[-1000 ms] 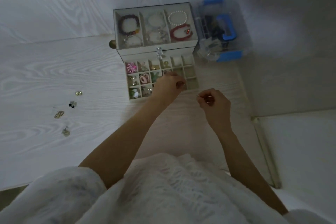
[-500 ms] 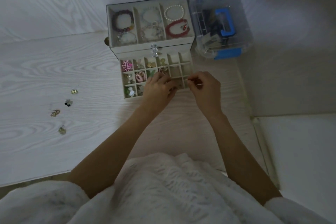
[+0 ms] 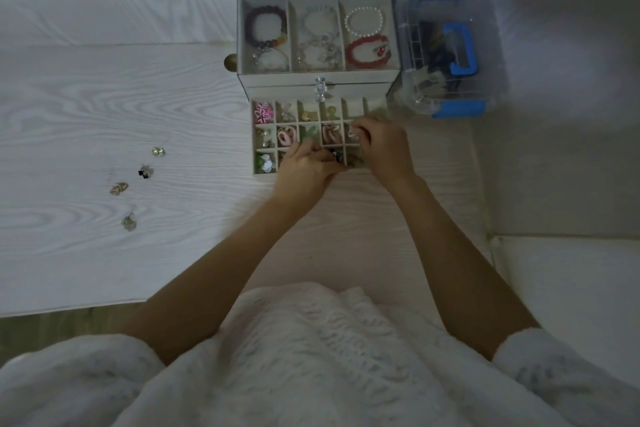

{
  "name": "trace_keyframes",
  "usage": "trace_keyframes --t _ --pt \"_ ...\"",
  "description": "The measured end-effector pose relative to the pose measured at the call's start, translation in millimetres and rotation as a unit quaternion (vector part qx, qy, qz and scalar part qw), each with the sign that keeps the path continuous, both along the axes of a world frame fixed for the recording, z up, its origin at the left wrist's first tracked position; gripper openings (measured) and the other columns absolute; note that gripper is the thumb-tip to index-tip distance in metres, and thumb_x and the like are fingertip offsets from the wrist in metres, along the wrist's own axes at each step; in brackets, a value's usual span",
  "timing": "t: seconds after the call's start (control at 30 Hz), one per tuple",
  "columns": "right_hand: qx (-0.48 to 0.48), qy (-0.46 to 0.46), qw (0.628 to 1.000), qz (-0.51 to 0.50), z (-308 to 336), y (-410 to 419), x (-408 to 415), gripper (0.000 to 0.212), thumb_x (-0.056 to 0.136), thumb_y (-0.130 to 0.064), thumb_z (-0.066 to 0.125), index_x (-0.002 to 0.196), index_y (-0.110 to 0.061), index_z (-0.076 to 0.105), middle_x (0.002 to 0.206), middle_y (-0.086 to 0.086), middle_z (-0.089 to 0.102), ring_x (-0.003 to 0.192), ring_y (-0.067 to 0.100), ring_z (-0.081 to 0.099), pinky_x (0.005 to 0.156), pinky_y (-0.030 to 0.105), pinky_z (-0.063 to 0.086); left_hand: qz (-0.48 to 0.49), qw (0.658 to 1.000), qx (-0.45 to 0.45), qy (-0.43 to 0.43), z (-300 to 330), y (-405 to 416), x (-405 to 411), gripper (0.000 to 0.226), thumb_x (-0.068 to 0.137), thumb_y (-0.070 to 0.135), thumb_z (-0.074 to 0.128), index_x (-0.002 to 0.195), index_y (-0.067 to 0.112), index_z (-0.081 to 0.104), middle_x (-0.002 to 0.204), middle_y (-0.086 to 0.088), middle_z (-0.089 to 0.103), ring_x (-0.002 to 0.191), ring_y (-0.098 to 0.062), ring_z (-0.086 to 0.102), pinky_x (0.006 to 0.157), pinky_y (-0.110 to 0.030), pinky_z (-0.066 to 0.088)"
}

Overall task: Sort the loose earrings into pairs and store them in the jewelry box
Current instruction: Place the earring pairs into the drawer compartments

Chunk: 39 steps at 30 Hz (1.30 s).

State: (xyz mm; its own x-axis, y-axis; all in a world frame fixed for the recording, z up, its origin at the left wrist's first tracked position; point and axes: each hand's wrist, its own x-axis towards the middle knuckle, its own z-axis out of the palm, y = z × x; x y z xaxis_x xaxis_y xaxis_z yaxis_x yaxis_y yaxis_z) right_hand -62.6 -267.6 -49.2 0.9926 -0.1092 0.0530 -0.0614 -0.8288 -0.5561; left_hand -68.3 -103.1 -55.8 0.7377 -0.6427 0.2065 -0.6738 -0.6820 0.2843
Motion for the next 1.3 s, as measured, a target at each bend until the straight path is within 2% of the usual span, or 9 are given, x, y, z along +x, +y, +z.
trace_keyframes --t 0.2,0.43,0.6,0.7,0.8,0.9,1.03,1.1,1.3 --pt "-0.02 -0.056 0.998 0.025 23.7 23.7 -33.8 0.02 0.087 -0.003 0.05 0.096 -0.006 0.068 0.092 0.012 0.066 0.081 0.025 0.059 0.066 0.025 0.039 -0.015 0.997 -0.073 0.037 14.4 25.9 -8.6 0.026 0.089 0.026 0.048 0.099 0.017 0.07 0.088 0.0 0.071 0.082 -0.022 0.058 0.077 -0.032 0.046" --pt "-0.092 0.034 0.969 0.227 31.8 112.5 -41.9 0.027 0.093 -0.012 0.047 0.113 -0.014 0.065 0.105 0.006 0.068 0.096 0.024 0.061 0.073 0.033 0.048 0.191 0.972 -0.124 0.062 30.4 139.2 -38.6 0.024 0.089 0.029 0.05 0.099 0.02 0.069 0.08 0.006 0.069 0.076 -0.017 0.059 0.061 -0.024 0.044" --pt "-0.064 0.045 0.948 0.308 21.2 183.9 -15.0 0.032 0.093 -0.009 0.048 0.123 -0.015 0.057 0.117 0.005 0.063 0.106 0.025 0.056 0.078 0.038 0.051 0.402 0.905 -0.094 0.104 15.3 229.8 -63.3 0.017 0.085 0.021 0.063 0.101 0.02 0.068 0.089 0.003 0.071 0.087 -0.024 0.057 0.07 -0.034 0.05" --pt "-0.059 0.047 0.949 0.307 12.2 218.8 13.9 0.033 0.093 -0.01 0.049 0.125 -0.013 0.054 0.122 0.007 0.057 0.111 0.025 0.052 0.08 0.036 0.048 0.472 0.862 -0.121 0.139 13.9 256.6 -68.5 0.021 0.085 0.024 0.064 0.106 0.021 0.066 0.095 0.004 0.07 0.088 -0.02 0.057 0.073 -0.028 0.043" --pt "-0.056 0.057 0.949 0.304 2.6 253.6 45.8 0.038 0.091 -0.009 0.051 0.129 -0.012 0.05 0.126 0.01 0.051 0.115 0.028 0.047 0.087 0.04 0.048 0.477 0.855 -0.13 0.155 10.5 270.5 -57.5 0.028 0.084 0.025 0.066 0.111 0.02 0.063 0.098 0.004 0.067 0.088 -0.018 0.057 0.073 -0.024 0.037" --pt "-0.057 0.07 0.946 0.313 -8.1 277.7 64.3 0.046 0.09 -0.006 0.054 0.134 -0.012 0.045 0.13 0.01 0.048 0.117 0.029 0.045 0.09 0.039 0.046 0.439 0.871 -0.125 0.181 5.5 270.4 -36.2 0.034 0.082 0.023 0.067 0.114 0.016 0.06 0.102 -0.002 0.066 0.093 -0.021 0.058 0.08 -0.027 0.043" --pt "-0.051 0.07 0.955 0.282 -22.5 289.0 63.3 0.024 0.09 -0.005 0.055 0.111 -0.006 0.065 0.11 0.009 0.059 0.102 0.024 0.053 0.077 0.024 0.042 0.391 0.892 -0.098 0.206 2.9 259.4 -7.1 0.038 0.085 0.022 0.063 0.121 0.013 0.055 0.109 -0.008 0.062 0.097 -0.023 0.058 0.085 -0.033 0.046" --pt "-0.033 0.056 0.962 0.264 -25.2 287.0 59.1 0.019 0.09 -0.004 0.054 0.101 -0.004 0.069 0.1 0.01 0.063 0.092 0.023 0.056 0.073 0.024 0.043 0.383 0.896 -0.079 0.21 0.3 254.3 5.6 0.036 0.086 0.021 0.06 0.12 0.011 0.055 0.11 -0.01 0.061 0.096 -0.024 0.058 0.083 -0.031 0.045" --pt "-0.043 0.047 0.962 0.265 -24.8 277.2 49.2 0.02 0.089 0.002 0.053 0.104 0.0 0.067 0.101 0.015 0.063 0.092 0.027 0.058 0.078 0.033 0.05 0.389 0.894 -0.055 0.214 -5.1 244.6 20.1 0.02 0.087 0.015 0.054 0.106 0.009 0.06 0.096 -0.011 0.061 0.082 -0.025 0.058 0.069 -0.026 0.04"
